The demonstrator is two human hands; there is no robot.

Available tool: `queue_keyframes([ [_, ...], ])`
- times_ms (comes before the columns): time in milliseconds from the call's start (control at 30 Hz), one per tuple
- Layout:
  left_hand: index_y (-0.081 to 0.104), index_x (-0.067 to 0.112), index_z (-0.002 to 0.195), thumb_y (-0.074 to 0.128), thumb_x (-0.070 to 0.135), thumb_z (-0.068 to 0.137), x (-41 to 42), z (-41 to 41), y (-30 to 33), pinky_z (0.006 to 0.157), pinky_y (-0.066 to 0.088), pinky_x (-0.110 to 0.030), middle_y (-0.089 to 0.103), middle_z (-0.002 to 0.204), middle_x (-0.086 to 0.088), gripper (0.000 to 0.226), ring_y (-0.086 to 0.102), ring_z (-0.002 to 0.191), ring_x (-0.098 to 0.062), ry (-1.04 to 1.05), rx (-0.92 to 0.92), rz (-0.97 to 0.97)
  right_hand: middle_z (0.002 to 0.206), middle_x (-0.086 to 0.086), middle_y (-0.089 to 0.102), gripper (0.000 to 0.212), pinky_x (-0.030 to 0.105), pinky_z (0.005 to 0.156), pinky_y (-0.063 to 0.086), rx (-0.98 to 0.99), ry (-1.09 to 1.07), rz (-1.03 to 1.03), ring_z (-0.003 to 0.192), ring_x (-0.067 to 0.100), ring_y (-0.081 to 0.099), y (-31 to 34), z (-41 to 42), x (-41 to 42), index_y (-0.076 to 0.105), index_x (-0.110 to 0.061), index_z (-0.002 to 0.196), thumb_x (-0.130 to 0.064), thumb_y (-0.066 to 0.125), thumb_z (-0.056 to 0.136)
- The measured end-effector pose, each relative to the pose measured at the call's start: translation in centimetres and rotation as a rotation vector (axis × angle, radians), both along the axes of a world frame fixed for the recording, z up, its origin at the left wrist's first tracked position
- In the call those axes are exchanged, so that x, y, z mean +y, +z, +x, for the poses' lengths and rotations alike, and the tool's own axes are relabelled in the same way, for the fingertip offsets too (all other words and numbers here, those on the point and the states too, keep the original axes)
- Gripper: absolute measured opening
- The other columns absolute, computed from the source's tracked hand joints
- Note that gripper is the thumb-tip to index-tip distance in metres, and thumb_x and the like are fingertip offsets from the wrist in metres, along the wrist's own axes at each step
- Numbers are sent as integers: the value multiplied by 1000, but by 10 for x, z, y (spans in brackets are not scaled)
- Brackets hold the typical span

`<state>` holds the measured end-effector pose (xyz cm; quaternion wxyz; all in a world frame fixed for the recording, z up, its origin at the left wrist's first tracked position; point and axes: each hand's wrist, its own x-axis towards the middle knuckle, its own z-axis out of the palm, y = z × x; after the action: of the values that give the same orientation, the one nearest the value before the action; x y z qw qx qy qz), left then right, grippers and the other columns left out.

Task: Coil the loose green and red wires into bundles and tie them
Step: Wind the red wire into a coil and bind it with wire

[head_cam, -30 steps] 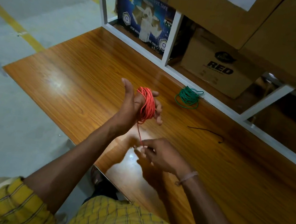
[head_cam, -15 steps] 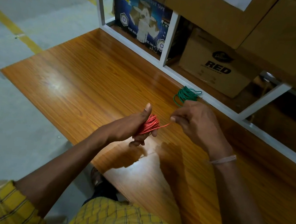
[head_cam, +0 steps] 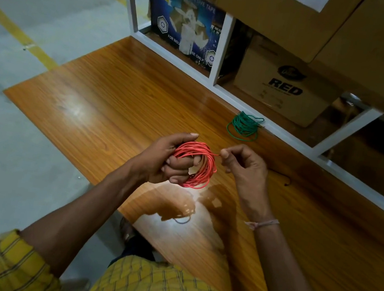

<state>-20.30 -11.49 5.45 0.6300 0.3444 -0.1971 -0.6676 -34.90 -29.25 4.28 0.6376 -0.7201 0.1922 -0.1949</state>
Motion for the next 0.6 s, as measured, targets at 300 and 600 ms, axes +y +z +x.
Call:
queue_keyframes([
  [300,72,0,84,32,42,104,-15,3,-2,37,39,-20,17,42,8,62,17,29,-11,-10,89,10,89,-2,75,38,37,76,61,3,-119,232,83,16,74,-4,-4,22,66,-4,99,-40,72,92],
  [600,61,5,72,44,46,103,-31,-6,5,37,36,-20,26,37,9,54,24,24,-6,192,-64,247,86,5,68,26,35,78,56,-47,-126,363,80,17,66,-12,-7,20,62,-10,89,-35,69,93],
])
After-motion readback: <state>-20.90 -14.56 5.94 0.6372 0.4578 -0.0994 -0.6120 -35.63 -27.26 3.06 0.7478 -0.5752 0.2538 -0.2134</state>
